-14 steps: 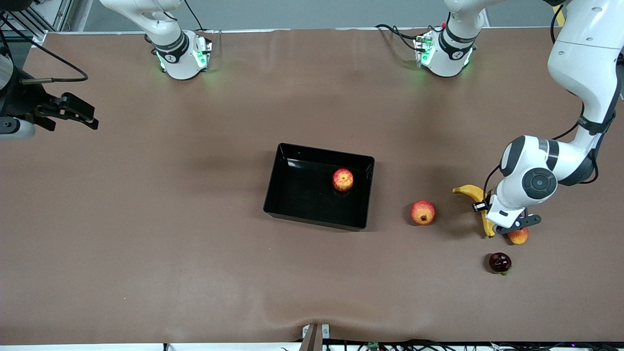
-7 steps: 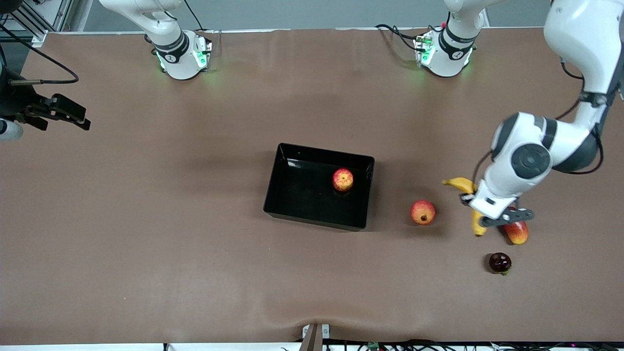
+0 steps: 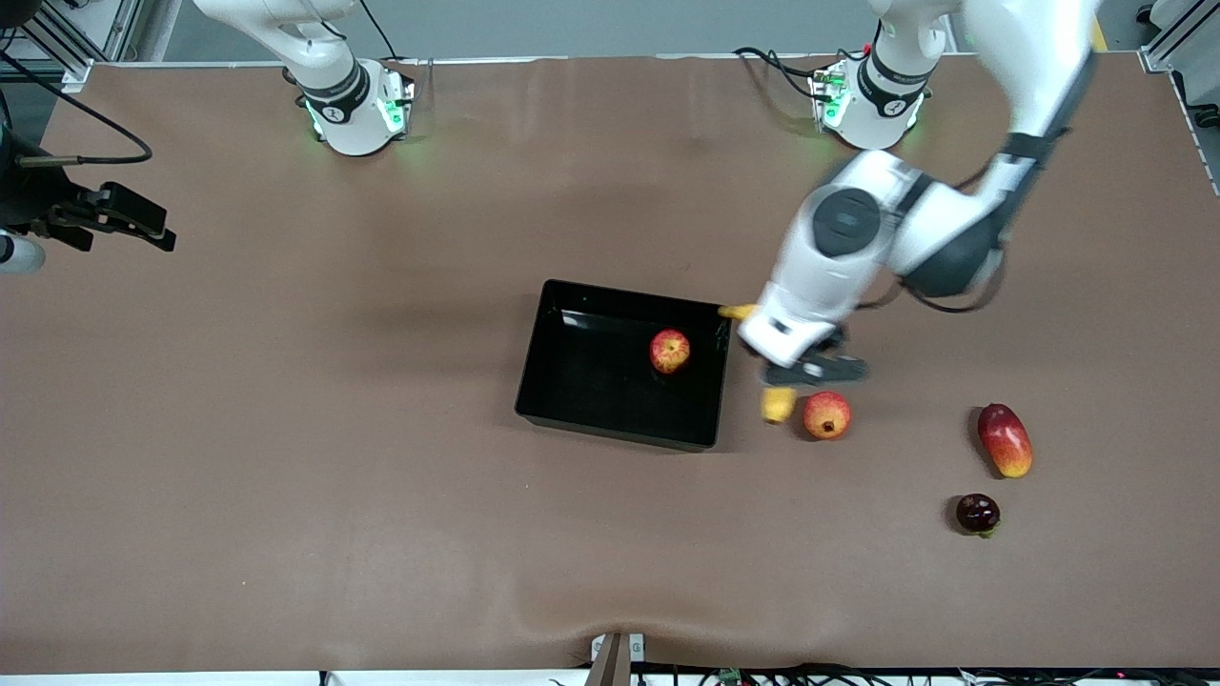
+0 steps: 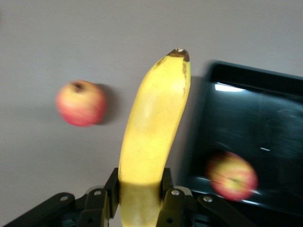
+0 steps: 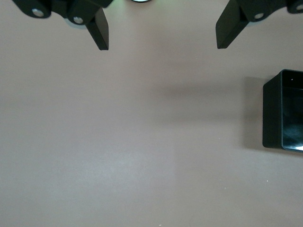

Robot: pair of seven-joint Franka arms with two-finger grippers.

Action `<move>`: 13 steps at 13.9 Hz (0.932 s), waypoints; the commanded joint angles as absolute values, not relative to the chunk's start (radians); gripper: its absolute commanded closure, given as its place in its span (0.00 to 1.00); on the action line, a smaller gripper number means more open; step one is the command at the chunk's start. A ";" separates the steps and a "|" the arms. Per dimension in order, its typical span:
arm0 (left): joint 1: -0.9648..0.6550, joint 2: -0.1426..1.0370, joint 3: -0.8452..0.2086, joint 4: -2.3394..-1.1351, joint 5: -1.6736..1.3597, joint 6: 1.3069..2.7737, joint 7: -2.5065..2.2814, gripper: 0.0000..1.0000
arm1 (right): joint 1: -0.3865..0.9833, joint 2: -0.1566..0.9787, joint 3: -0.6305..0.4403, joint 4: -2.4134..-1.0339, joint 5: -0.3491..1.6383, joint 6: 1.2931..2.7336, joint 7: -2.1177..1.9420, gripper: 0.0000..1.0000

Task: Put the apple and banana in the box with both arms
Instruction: 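Carry the banana with the left gripper over the black box, then lower the banana into the box and open the left gripper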

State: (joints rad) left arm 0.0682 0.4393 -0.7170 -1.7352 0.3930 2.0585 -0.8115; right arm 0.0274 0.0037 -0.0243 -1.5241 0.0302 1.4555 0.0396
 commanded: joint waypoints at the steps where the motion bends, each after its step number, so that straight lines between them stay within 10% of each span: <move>1: -0.030 0.527 -0.713 -1.614 0.387 2.023 -0.864 1.00 | 0.026 -0.008 -0.028 -1.529 0.028 1.448 0.037 0.00; 13: -0.465 0.750 -0.471 -1.370 0.370 2.026 -0.942 1.00 | 0.017 -0.008 -0.029 -1.531 0.028 1.436 0.037 0.00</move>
State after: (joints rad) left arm -0.4460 0.7185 -0.4822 -1.4344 0.3895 2.0547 -0.9425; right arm 0.0239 0.0037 -0.0317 -1.5250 0.0302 1.4420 0.0396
